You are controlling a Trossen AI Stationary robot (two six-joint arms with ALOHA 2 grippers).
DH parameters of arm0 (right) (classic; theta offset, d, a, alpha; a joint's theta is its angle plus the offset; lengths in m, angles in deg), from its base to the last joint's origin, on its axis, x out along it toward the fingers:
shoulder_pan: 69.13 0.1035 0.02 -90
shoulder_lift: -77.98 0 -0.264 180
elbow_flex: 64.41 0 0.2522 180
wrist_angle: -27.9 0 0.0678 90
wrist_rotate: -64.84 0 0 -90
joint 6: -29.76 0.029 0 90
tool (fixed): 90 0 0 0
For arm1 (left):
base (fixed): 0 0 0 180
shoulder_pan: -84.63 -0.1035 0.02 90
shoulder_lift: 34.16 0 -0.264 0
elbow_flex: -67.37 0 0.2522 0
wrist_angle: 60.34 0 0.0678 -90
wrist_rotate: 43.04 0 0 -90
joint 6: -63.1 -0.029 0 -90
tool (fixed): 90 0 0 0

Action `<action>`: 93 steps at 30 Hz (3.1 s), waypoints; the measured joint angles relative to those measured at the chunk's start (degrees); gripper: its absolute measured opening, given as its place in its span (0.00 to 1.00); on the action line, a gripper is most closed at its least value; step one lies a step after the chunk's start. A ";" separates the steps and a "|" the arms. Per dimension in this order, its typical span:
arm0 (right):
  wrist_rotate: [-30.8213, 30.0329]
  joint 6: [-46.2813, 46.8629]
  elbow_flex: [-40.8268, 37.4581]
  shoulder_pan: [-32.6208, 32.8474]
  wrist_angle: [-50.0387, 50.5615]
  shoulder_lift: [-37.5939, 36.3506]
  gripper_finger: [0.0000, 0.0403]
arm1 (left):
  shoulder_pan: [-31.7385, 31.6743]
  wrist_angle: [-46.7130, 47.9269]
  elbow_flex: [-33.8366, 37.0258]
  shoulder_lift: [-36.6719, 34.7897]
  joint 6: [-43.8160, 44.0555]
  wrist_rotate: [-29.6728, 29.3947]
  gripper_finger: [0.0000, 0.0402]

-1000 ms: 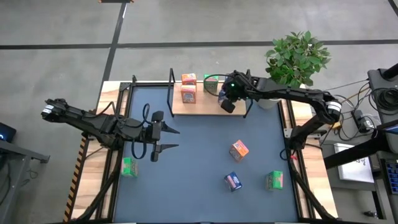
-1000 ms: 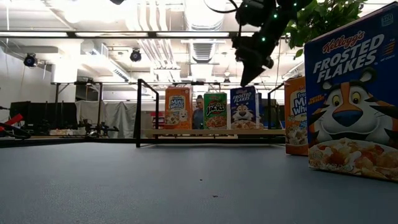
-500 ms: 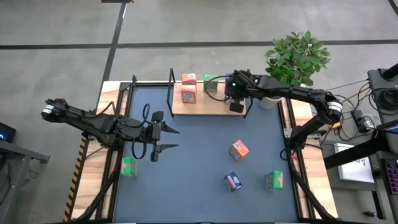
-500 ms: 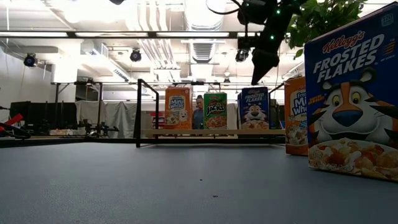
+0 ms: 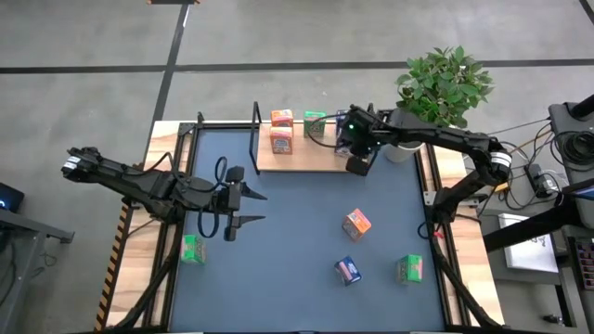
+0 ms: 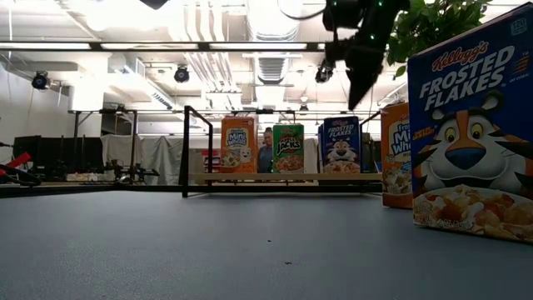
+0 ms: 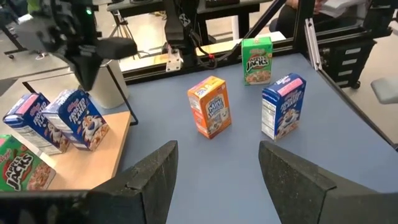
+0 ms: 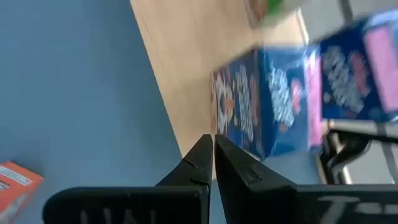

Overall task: Stack cereal on shelf
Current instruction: Put the left blue cereal box on the shelf

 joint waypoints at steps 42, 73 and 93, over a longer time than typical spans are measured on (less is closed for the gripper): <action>-12.48 -1.48 -4.73 -0.52 -3.07 0.11 0.02 | 0.01 1.57 0.04 0.00 -0.51 0.01 0.52; -15.59 -3.17 -4.95 -1.05 -6.32 0.74 0.02 | -0.01 2.79 0.04 0.02 -0.31 0.02 0.52; -10.87 0.49 -2.38 -0.21 -13.73 0.35 0.02 | -0.01 3.17 0.07 1.75 -1.92 0.00 0.52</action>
